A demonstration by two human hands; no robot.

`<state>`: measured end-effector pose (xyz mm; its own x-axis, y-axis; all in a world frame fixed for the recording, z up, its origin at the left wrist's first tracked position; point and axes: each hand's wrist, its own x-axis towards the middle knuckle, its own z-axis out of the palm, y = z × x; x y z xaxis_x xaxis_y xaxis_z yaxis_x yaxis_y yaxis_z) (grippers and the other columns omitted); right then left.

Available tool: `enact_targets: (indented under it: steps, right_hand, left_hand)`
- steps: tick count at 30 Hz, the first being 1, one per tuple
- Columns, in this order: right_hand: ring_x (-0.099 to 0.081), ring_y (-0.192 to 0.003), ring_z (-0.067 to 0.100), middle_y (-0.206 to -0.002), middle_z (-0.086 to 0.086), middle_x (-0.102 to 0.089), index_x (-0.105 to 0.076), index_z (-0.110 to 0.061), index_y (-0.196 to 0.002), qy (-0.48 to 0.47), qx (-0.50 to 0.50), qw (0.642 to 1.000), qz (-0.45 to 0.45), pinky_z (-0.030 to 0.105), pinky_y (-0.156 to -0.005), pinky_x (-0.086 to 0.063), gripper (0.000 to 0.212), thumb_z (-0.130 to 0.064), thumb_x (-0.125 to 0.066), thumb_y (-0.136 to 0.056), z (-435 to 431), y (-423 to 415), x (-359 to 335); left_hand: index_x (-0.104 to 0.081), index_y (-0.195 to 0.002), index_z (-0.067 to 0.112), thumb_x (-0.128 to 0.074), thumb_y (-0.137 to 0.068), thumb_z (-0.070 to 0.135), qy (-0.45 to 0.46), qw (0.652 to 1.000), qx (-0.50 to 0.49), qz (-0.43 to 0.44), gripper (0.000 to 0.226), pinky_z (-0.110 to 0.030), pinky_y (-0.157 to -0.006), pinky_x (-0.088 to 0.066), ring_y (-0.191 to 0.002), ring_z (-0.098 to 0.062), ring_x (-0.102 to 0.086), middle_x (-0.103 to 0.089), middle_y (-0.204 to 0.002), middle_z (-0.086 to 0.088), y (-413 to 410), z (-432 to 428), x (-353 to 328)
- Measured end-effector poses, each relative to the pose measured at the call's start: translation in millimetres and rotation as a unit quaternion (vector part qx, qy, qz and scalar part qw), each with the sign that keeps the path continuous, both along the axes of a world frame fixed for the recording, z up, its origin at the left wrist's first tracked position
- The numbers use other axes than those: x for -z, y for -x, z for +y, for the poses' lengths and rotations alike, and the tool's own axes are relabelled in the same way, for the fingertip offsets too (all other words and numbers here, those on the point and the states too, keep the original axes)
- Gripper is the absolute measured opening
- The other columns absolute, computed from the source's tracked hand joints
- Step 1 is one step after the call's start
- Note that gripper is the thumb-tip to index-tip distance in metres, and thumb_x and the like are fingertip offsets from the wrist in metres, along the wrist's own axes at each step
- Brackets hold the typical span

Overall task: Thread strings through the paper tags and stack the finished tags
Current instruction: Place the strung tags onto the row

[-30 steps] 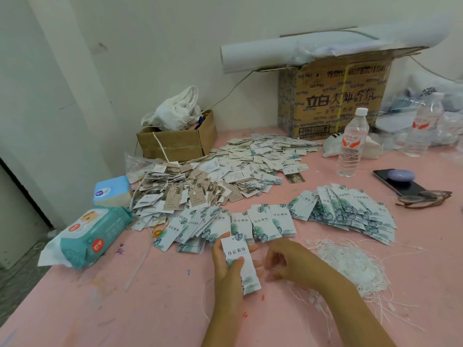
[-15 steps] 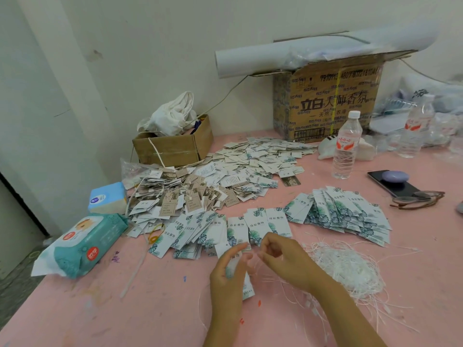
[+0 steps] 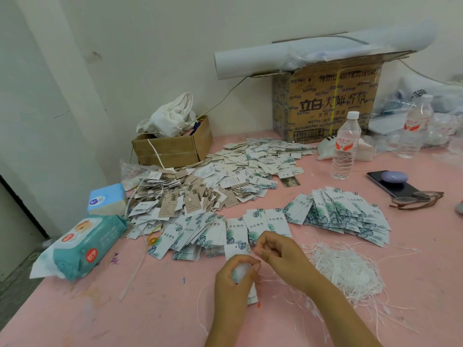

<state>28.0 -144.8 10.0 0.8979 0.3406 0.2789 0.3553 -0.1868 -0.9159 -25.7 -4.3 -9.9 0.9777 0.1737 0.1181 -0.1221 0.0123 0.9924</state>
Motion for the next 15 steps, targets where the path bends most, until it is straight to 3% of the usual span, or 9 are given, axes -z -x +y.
enact_targets:
  steps: [2, 5, 9, 12, 15]
  right_hand:
    - [-0.031, -0.054, 0.005, -0.056, -0.012, -0.037, -0.058, -0.024, -0.076, -0.014, 0.011, 1.0, -0.006, 0.018, -0.053, -0.028, 0.017, -0.019, -0.063, -0.092, 0.5, 0.3, -1.7]
    - [-0.035, -0.059, 0.012, -0.06, 0.004, -0.04, -0.059, -0.022, -0.08, -0.04, 0.006, 0.999, -0.008, 0.024, -0.057, -0.031, 0.016, -0.02, -0.058, -0.095, -0.9, 1.0, -4.5]
    - [-0.05, -0.057, 0.014, -0.059, 0.008, -0.051, -0.066, -0.024, -0.086, -0.04, -0.036, 0.999, -0.003, 0.024, -0.059, -0.048, 0.01, -0.019, -0.061, -0.093, 5.1, 5.3, -5.4]
    - [-0.058, -0.055, 0.015, -0.058, -0.001, -0.054, -0.067, -0.03, -0.089, -0.016, -0.026, 0.999, -0.014, 0.028, -0.058, -0.049, 0.016, -0.015, -0.064, -0.091, 7.9, 6.2, -4.7]
    - [-0.054, -0.056, 0.016, -0.059, 0.0, -0.057, -0.068, -0.029, -0.089, -0.009, -0.019, 0.999, -0.024, 0.028, -0.059, -0.044, 0.016, -0.014, -0.062, -0.092, 5.0, 5.0, -4.5]
  left_hand:
    - [-0.071, -0.076, 0.026, -0.074, -0.083, 0.016, 0.003, 1.0, 0.018, 0.013, 0.013, -0.024, -0.044, -0.049, -0.056, -0.018, -0.066, -0.072, -0.073, -0.009, -0.5, 0.0, 1.8]
    - [-0.069, -0.08, 0.026, -0.072, -0.086, 0.02, -0.013, 0.999, 0.037, 0.017, 0.009, -0.027, -0.049, -0.051, -0.062, -0.023, -0.069, -0.074, -0.08, -0.008, -0.1, -0.8, 3.5]
    - [-0.07, -0.102, 0.039, -0.075, -0.084, 0.014, -0.052, 0.998, 0.031, 0.003, 0.032, -0.021, -0.067, -0.055, -0.083, -0.005, -0.069, -0.074, -0.098, 0.01, -1.2, -1.8, 4.7]
    - [-0.07, -0.094, 0.053, -0.072, -0.086, 0.011, -0.059, 0.998, 0.027, 0.012, 0.043, -0.02, -0.063, -0.054, -0.077, -0.004, -0.069, -0.074, -0.093, 0.014, -0.4, -2.5, 2.1]
    - [-0.072, -0.097, 0.051, -0.069, -0.083, 0.035, -0.01, 0.999, 0.02, 0.032, 0.022, -0.021, -0.061, -0.054, -0.074, -0.005, -0.07, -0.075, -0.091, 0.011, 2.4, -5.0, -5.0]
